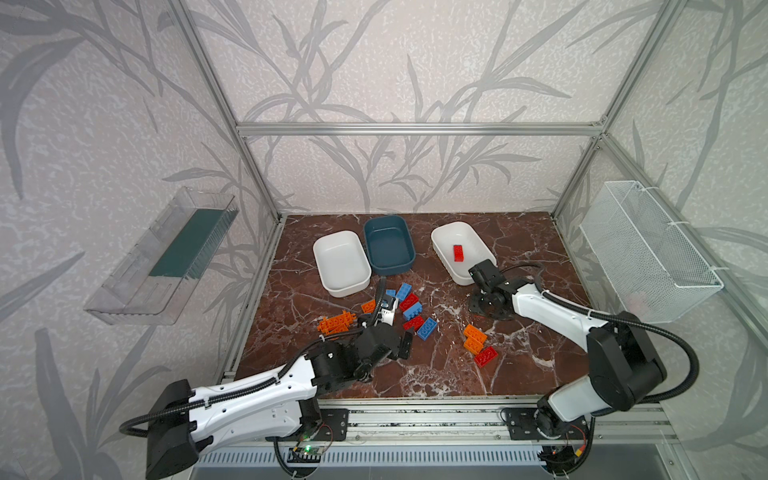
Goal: Sort the legos into containers by color
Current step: 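Move the red brick into the same white tub and open the right gripper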
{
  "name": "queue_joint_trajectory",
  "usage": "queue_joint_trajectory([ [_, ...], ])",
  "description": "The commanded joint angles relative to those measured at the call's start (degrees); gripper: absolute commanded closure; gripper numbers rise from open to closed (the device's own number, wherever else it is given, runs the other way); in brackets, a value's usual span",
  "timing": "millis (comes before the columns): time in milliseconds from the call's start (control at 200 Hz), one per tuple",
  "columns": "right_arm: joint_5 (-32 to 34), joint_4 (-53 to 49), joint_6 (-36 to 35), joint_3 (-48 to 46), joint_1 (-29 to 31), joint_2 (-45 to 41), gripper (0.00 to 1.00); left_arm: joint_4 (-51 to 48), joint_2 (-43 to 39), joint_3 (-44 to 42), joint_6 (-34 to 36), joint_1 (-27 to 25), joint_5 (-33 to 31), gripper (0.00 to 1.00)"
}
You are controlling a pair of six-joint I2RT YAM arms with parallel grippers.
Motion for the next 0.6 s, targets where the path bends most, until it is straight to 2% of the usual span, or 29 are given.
queue_joint_trajectory([
  [0, 4.57, -3.53, -5.59, 5.30, 0.13, -3.40, 0.74, 0.18, 2.82, 3.83, 2.95, 0.19, -1.32, 0.01],
  [65, 4.58, -1.41, -9.33, 7.65, -0.34, -3.43, 0.73, 0.67, 4.93, 5.67, 4.41, 0.57, -0.86, 0.01],
  [165, 4.13, -2.41, -12.94, 15.22, -2.65, 1.03, 0.73, 1.02, 8.11, 8.43, 6.06, 1.67, 0.15, 0.01],
  [310, 1.33, -3.25, -17.96, 27.60, -5.82, 13.13, 0.73, 1.14, 11.96, 11.64, 6.84, 4.90, 2.64, 0.01],
  [470, -1.58, -4.71, -19.98, 38.54, -9.47, 25.48, 0.73, 0.84, 13.88, 13.70, 5.23, 10.28, 6.55, 0.01],
  [595, -5.01, -6.46, -20.61, 45.00, -11.61, 33.39, 0.72, 0.76, 14.13, 14.05, 4.90, 12.65, 6.64, 0.01],
])
